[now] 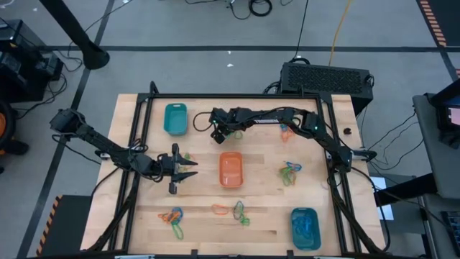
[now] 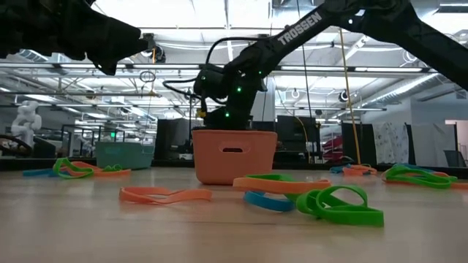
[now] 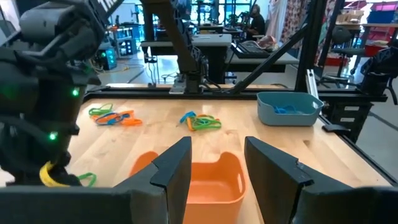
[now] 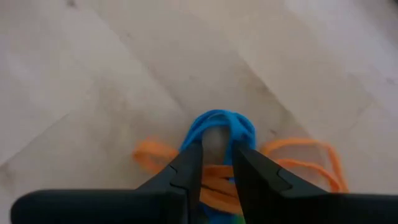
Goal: Sort rubber bands into baskets
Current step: Put the blue rubber band into the blue bin
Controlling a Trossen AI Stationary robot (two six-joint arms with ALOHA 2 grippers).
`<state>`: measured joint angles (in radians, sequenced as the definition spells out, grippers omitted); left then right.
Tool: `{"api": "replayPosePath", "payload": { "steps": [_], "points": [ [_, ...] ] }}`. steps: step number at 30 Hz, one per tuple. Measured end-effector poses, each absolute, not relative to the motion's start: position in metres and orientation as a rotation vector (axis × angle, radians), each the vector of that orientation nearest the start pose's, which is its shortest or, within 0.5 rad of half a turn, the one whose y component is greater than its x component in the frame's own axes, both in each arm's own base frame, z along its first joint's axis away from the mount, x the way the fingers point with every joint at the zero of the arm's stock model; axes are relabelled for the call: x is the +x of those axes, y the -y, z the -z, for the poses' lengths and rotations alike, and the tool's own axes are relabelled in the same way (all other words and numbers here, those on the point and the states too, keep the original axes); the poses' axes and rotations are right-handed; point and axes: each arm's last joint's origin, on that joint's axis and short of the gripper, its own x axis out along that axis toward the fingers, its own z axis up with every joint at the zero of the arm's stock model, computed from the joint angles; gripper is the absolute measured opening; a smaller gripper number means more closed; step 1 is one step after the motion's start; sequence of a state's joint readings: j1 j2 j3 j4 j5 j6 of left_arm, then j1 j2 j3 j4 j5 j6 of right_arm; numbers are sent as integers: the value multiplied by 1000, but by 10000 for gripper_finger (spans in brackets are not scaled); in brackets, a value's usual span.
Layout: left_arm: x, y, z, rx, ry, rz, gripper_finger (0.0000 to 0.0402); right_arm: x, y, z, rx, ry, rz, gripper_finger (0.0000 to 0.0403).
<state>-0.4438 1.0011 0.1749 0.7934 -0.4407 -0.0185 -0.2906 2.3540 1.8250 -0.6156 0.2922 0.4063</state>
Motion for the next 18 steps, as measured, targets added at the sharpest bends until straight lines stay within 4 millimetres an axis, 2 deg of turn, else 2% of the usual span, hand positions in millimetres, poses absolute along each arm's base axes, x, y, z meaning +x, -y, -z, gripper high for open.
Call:
{"api": "replayPosePath", "payload": {
  "steps": [2, 9, 14, 18],
  "points": [
    [169, 67, -183, -6, -29, 5, 157, 467, 148, -126, 321, -1031, 774, 82],
    [170, 66, -183, -4, -32, 6, 157, 467, 147, -127, 302, -1038, 758, 77],
    [171, 64, -183, -4, -32, 3, 157, 469, 142, -128, 286, -1044, 688, 12],
    [171, 64, -183, -4, -33, 3, 157, 471, 137, -128, 255, -1052, 671, 4]
  ]
}}
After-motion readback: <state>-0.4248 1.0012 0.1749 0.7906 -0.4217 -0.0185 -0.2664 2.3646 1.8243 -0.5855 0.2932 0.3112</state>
